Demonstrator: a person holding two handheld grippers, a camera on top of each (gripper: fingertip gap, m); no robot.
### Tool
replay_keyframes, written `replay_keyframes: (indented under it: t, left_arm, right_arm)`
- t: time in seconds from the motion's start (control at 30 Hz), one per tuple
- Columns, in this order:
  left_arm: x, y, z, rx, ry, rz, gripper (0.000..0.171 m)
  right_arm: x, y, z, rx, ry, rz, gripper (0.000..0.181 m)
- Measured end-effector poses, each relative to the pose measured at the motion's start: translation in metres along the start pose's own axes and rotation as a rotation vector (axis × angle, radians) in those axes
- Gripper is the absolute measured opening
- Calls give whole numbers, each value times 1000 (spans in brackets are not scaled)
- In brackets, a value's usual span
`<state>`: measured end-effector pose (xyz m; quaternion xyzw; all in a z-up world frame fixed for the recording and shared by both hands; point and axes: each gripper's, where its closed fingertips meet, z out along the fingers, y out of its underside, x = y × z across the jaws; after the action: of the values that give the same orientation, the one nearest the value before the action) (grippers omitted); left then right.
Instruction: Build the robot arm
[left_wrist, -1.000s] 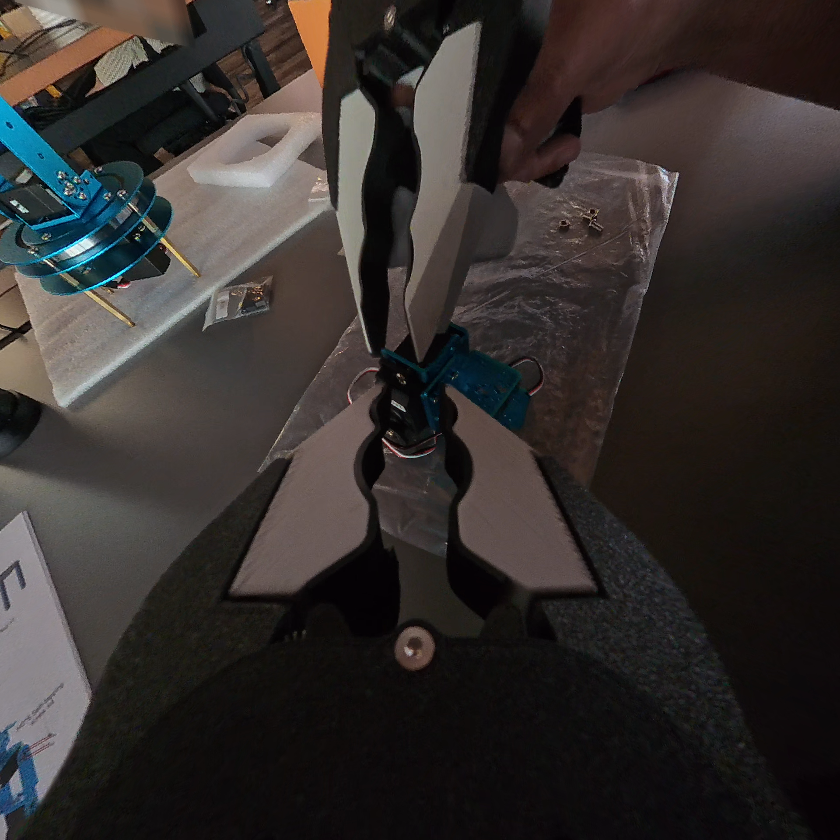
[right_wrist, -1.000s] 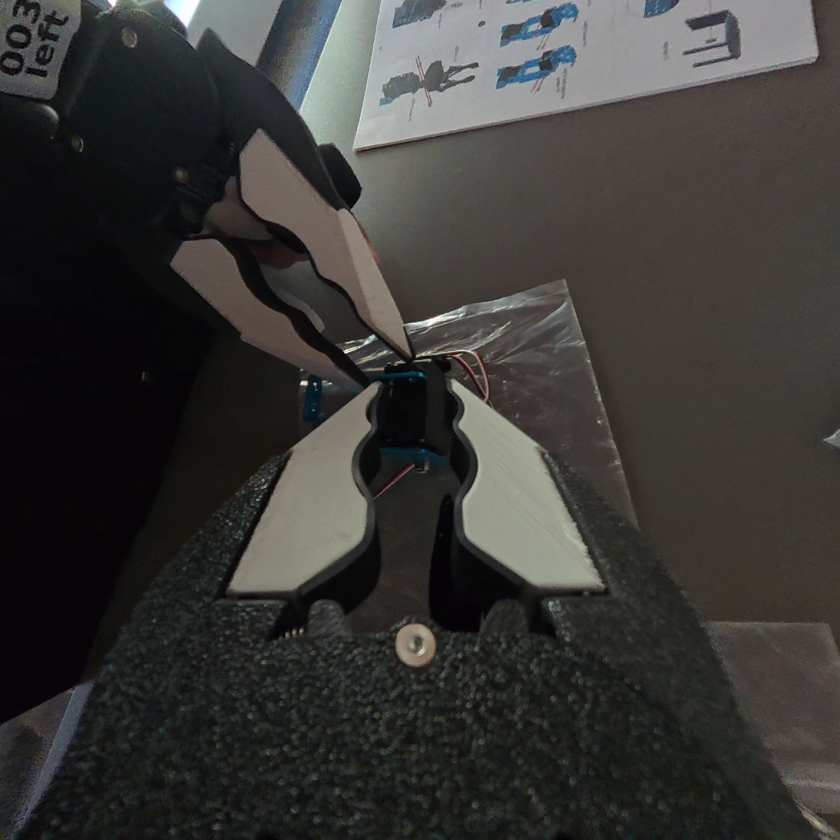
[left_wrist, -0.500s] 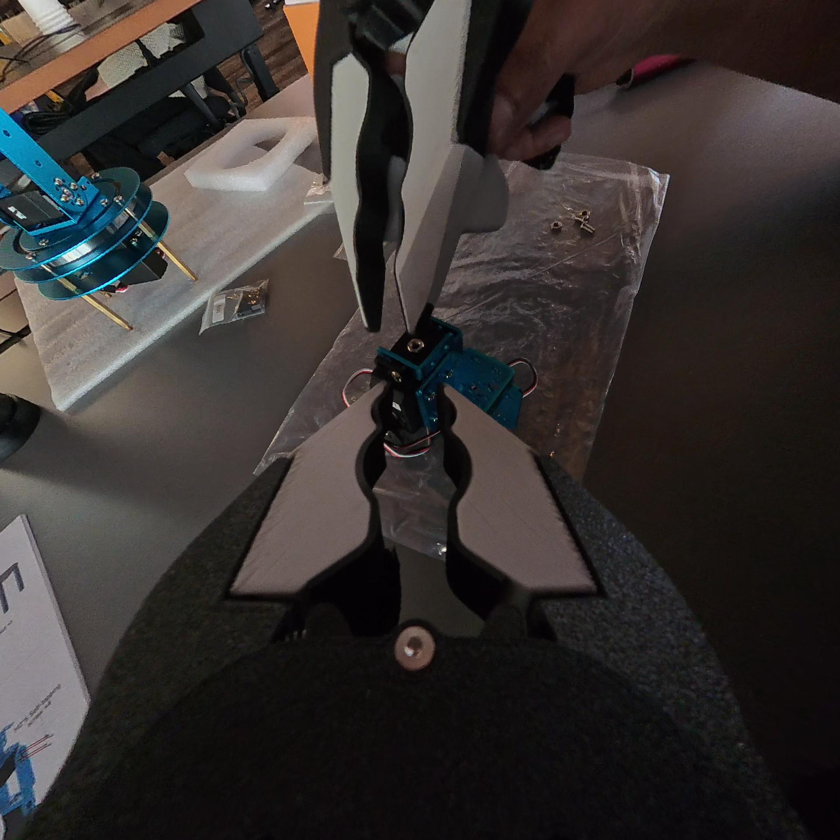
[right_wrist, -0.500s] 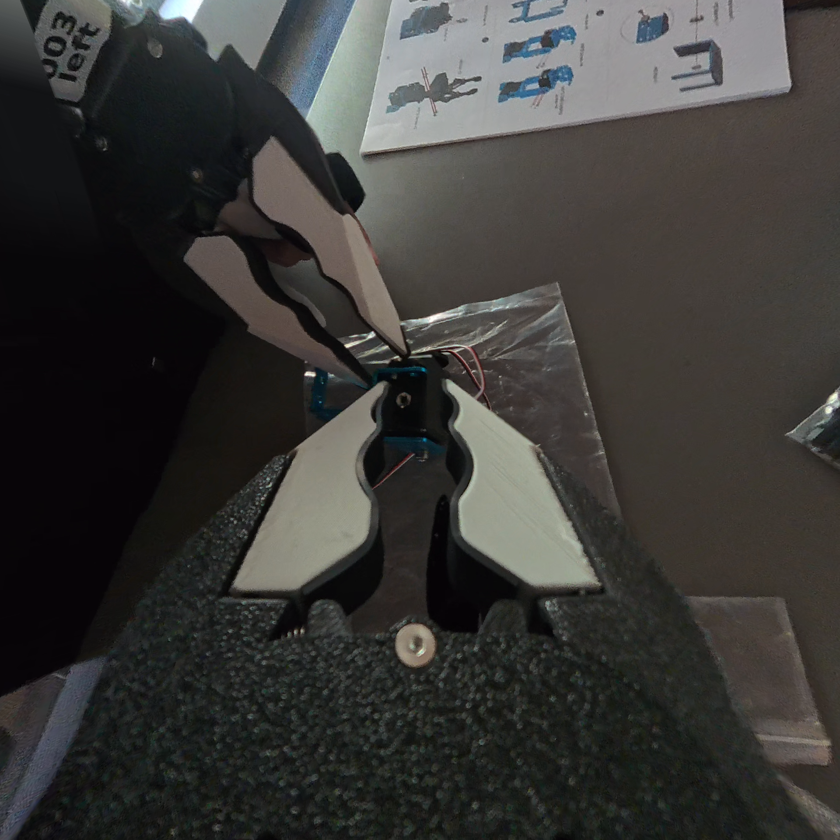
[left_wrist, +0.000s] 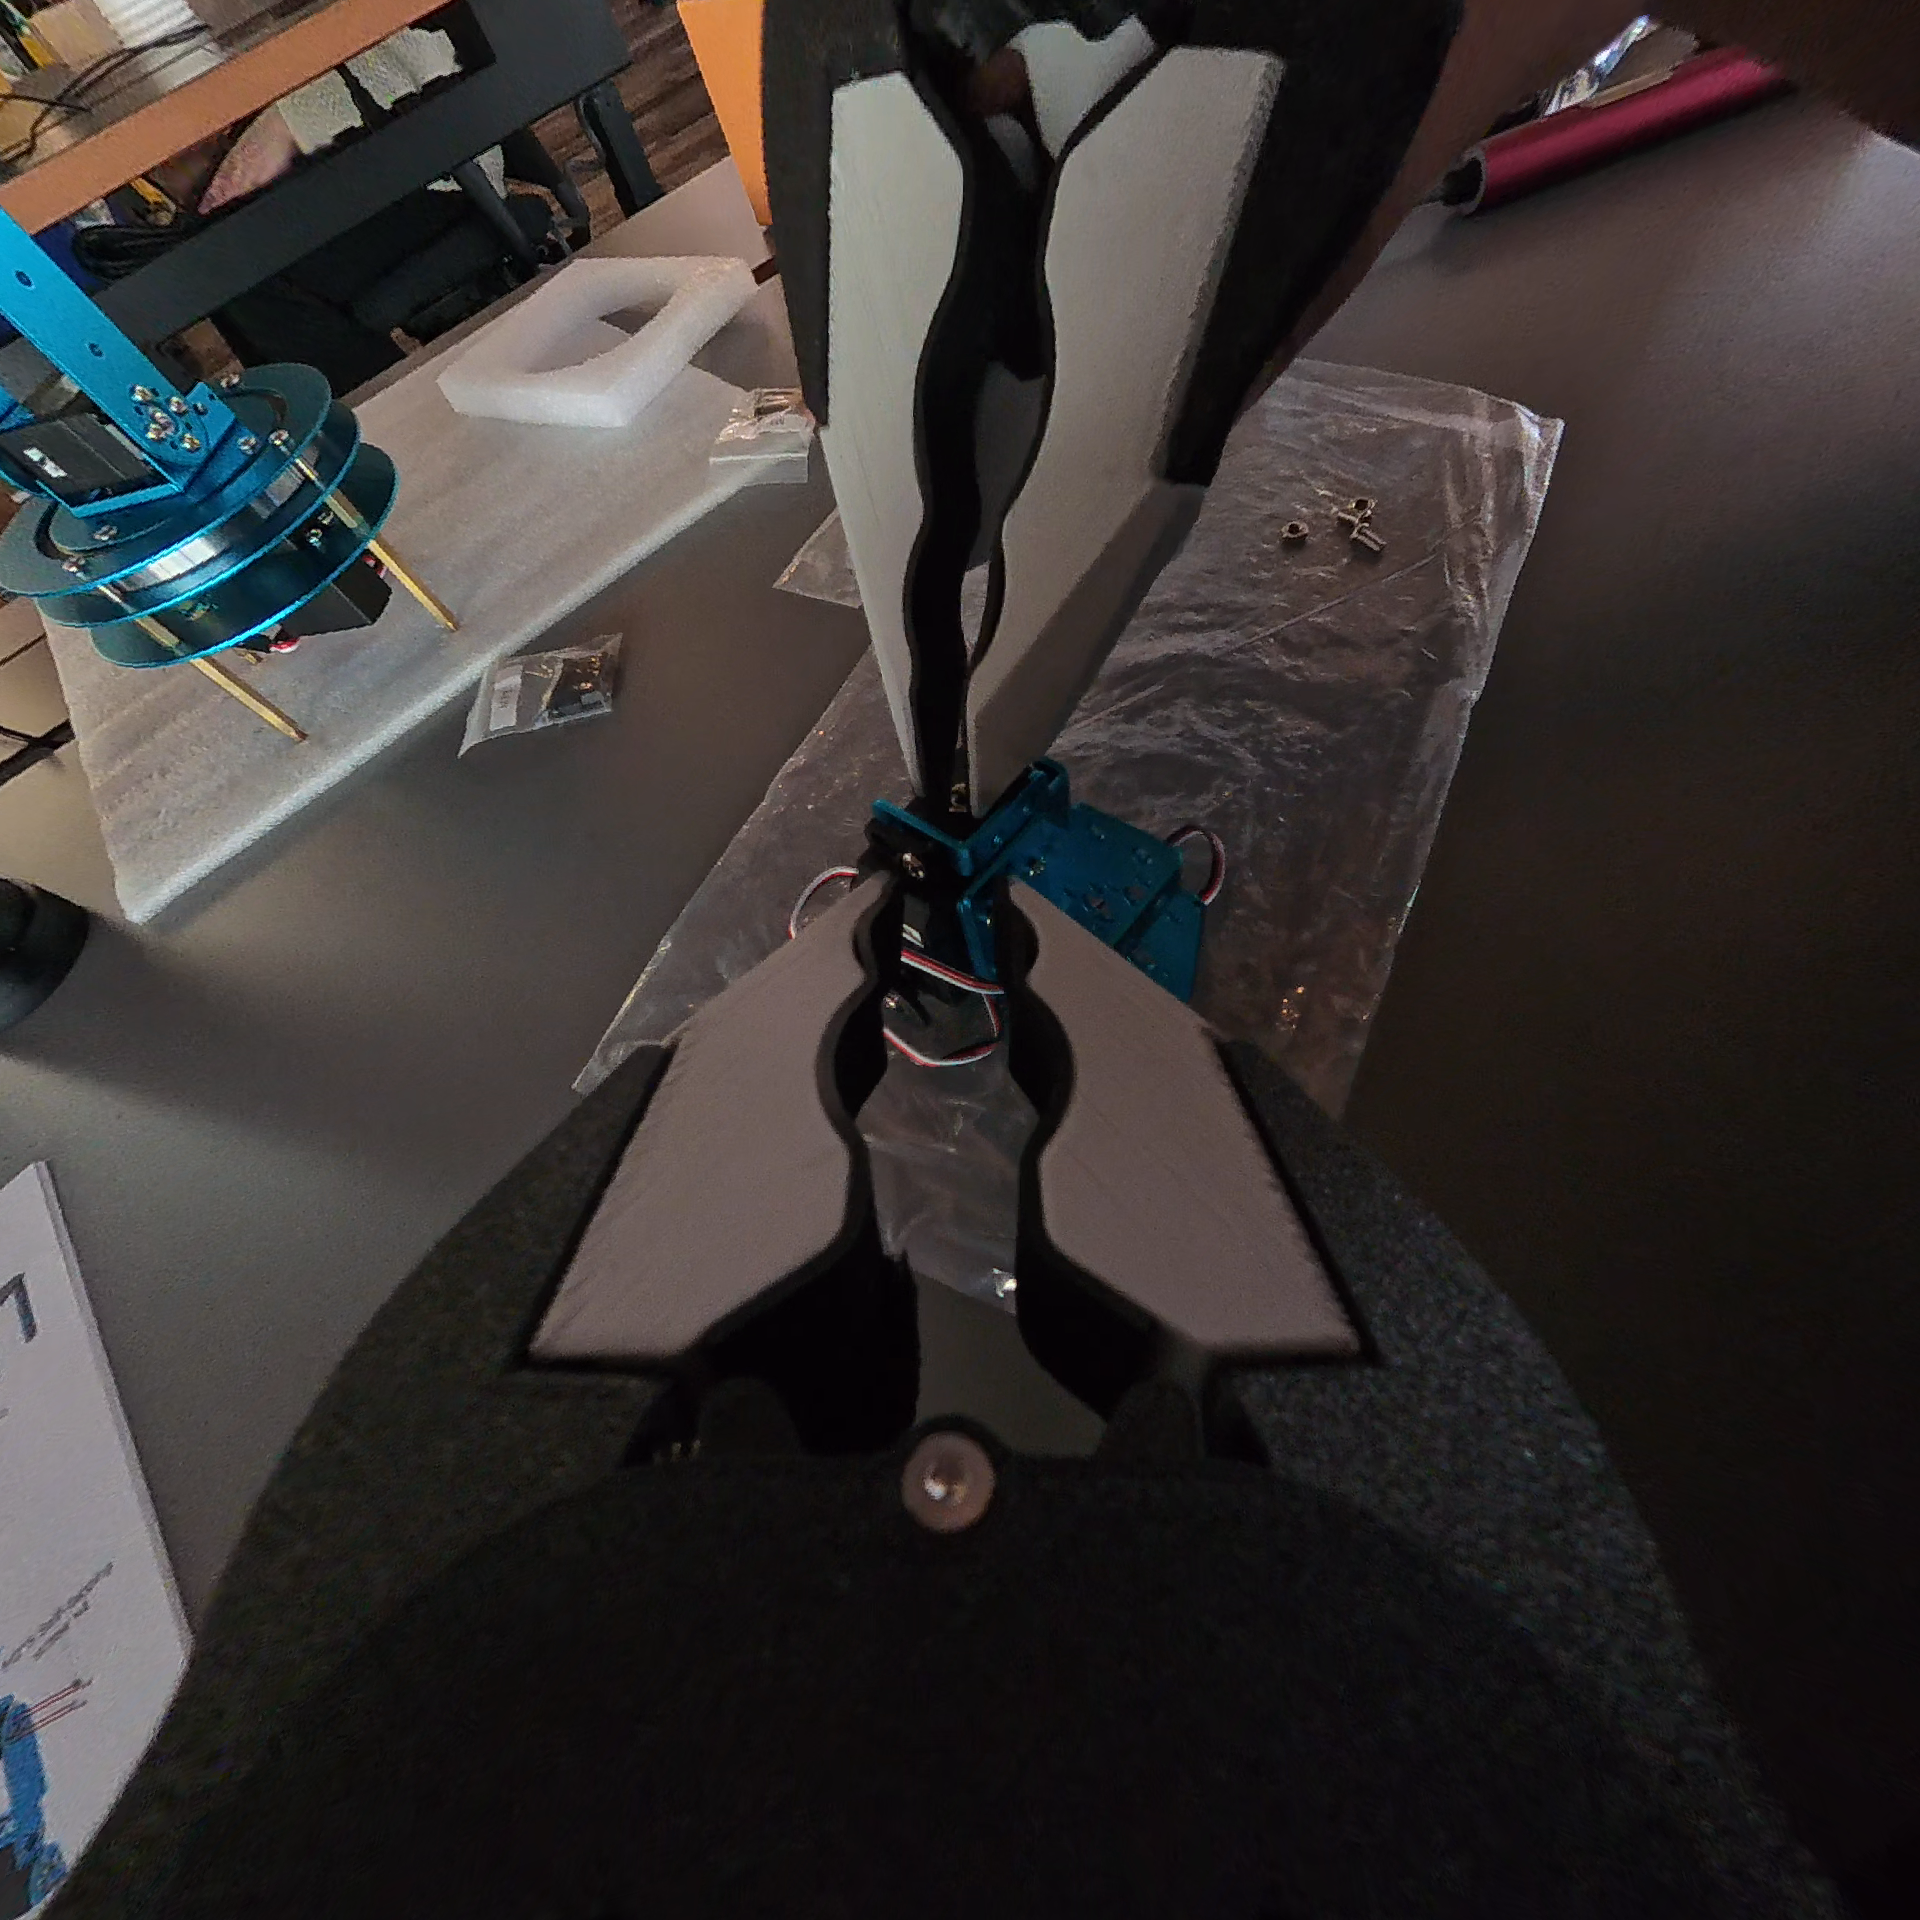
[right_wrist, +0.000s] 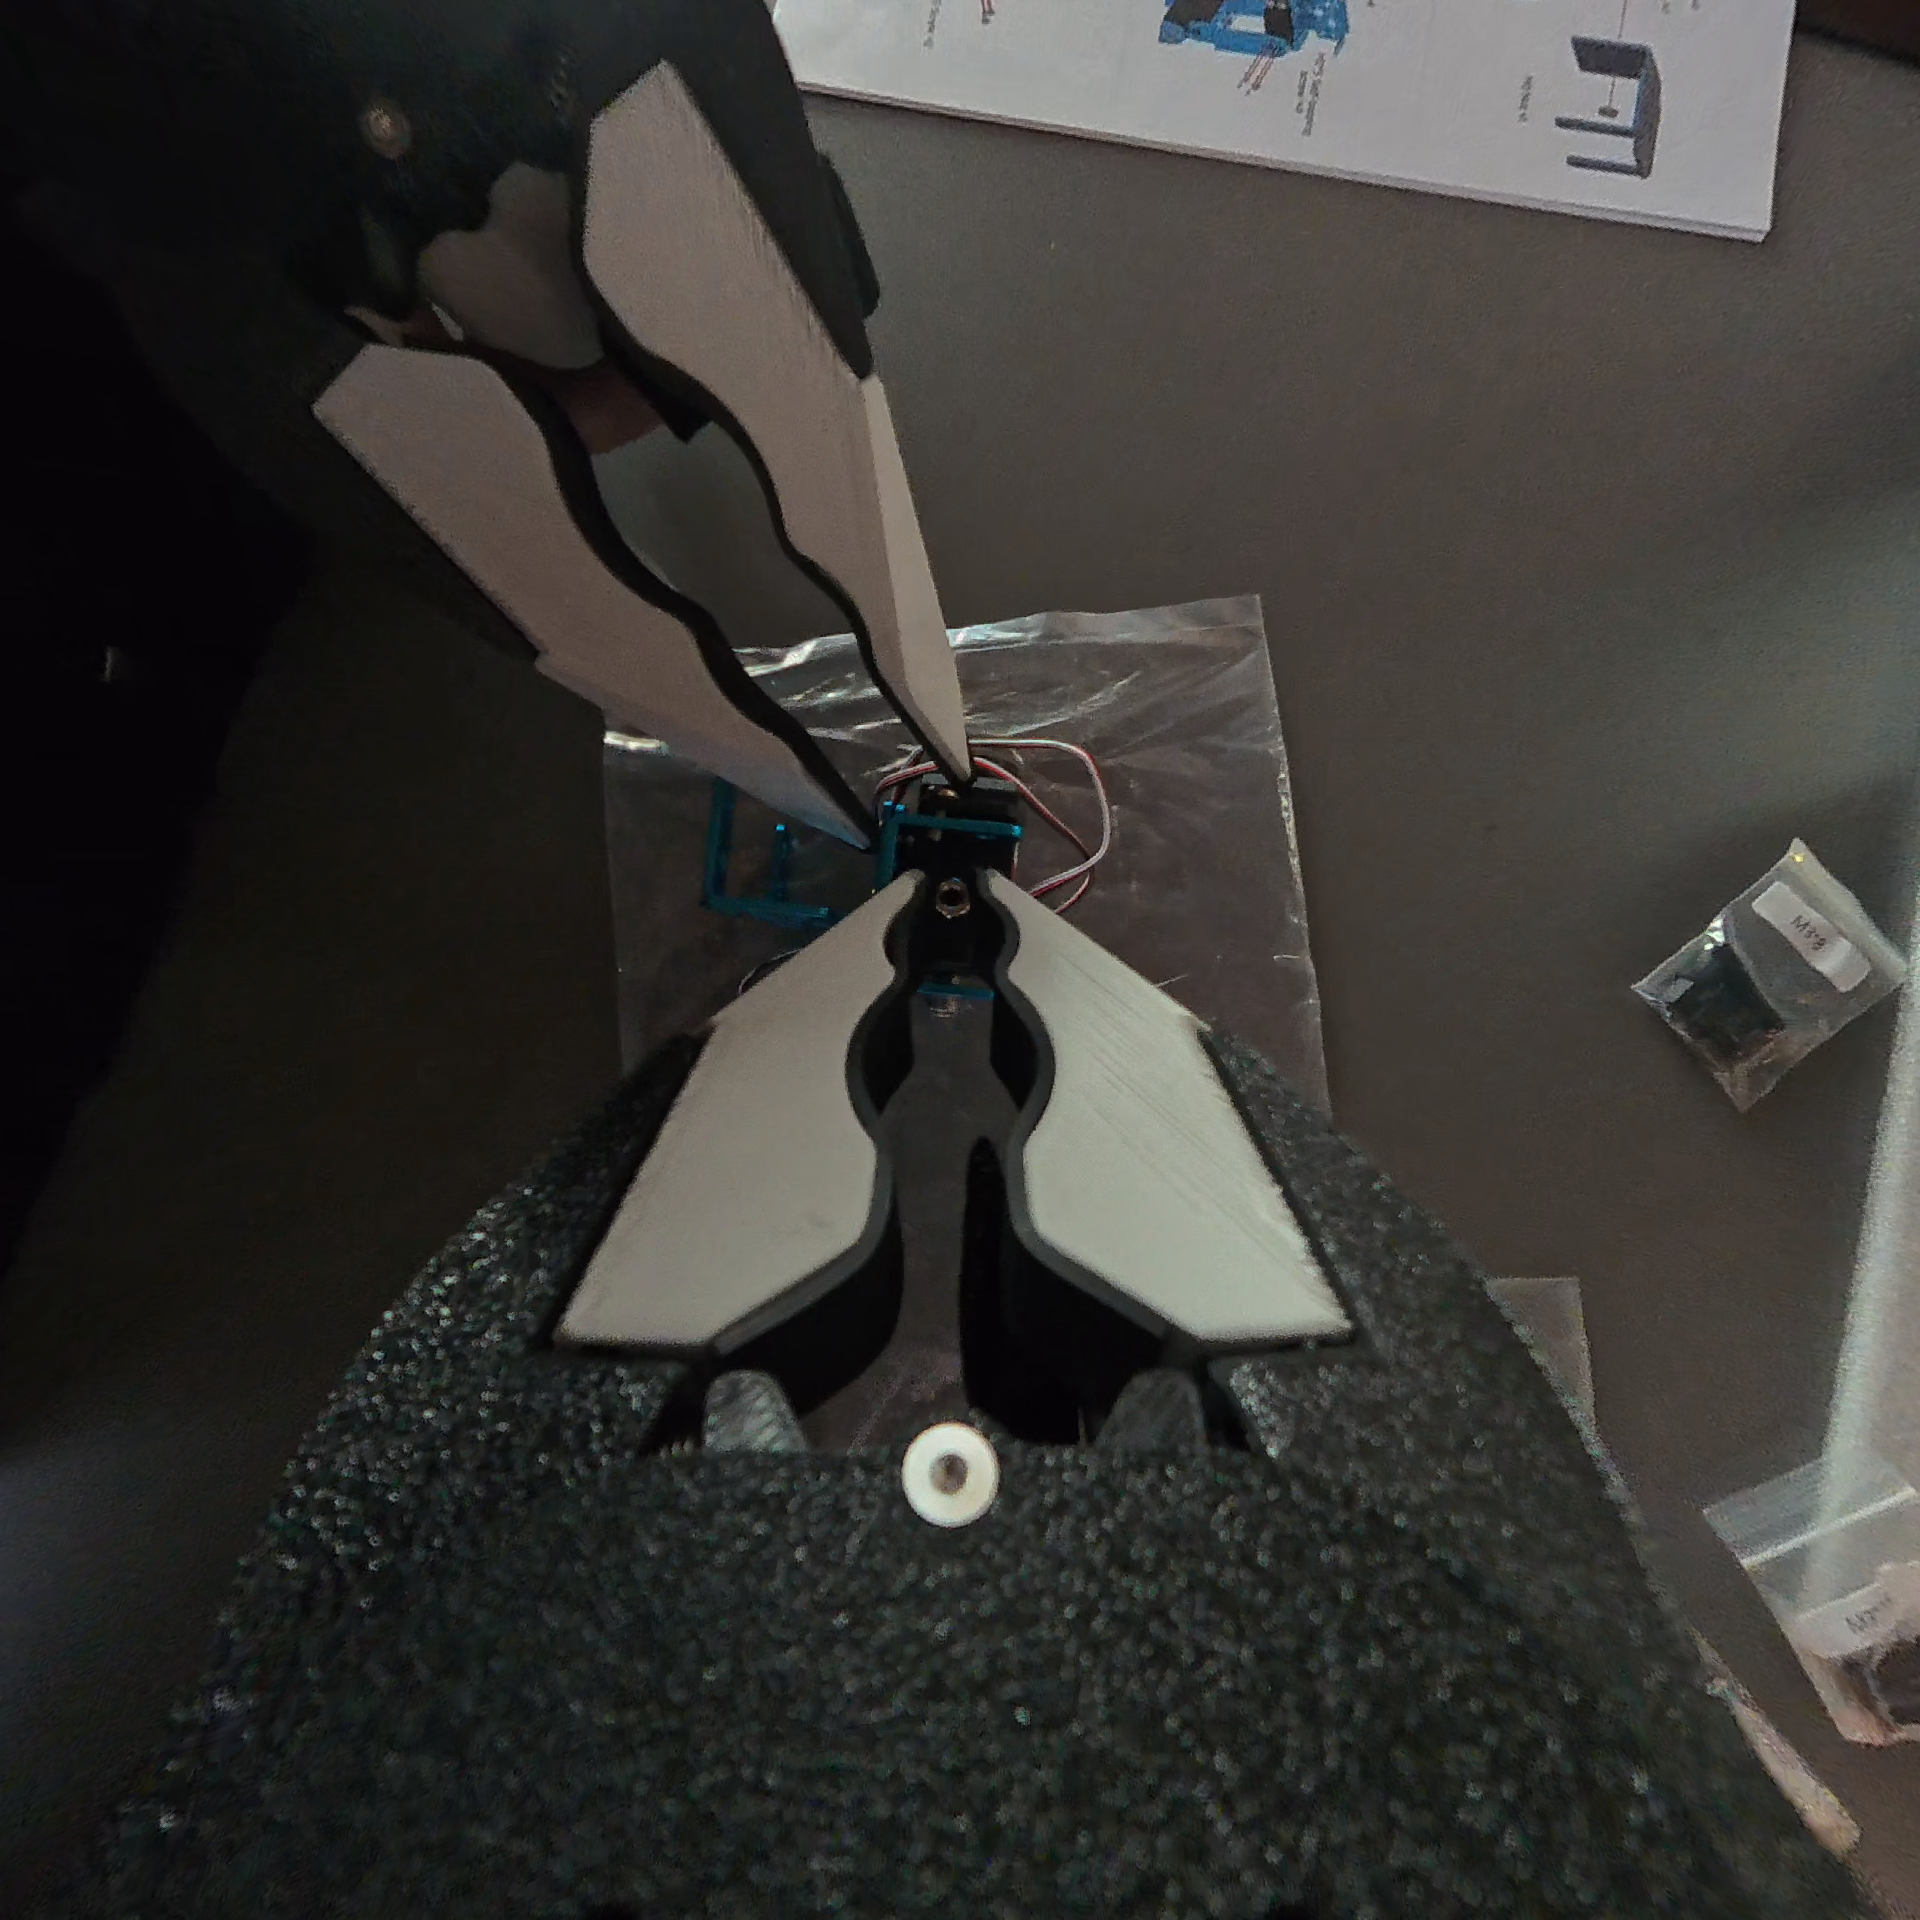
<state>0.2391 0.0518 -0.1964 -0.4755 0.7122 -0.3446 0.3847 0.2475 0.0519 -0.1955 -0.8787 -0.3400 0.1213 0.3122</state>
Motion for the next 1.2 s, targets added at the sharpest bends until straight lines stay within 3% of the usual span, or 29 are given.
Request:
replay_keyframes:
  t: [0.2,0.3,0.47,0.7,0.9,1.2]
  left_arm:
    - [0,1,-2,-1,3,0,16]
    - [1,2,-2,4,6,2,17]
    - [0,3,-2,6,-5,8,16]
    - [0,4,-2,7,-4,4,15]
    - [-2,6,-2,5,-13,4,15]
    - [-1,6,-3,-2,-24,19,15]
  right_arm:
    - [2,-11,-7,92,3,1,5]
    - [0,-23,-12,208,-48,35,6]
    - [-4,-16,-2,269,-153,129,5]
    - [-2,-11,2,323,-183,241,5]
    - [0,-13,5,351,-249,490,6]
    - [-3,-15,4,385,-277,587,6]
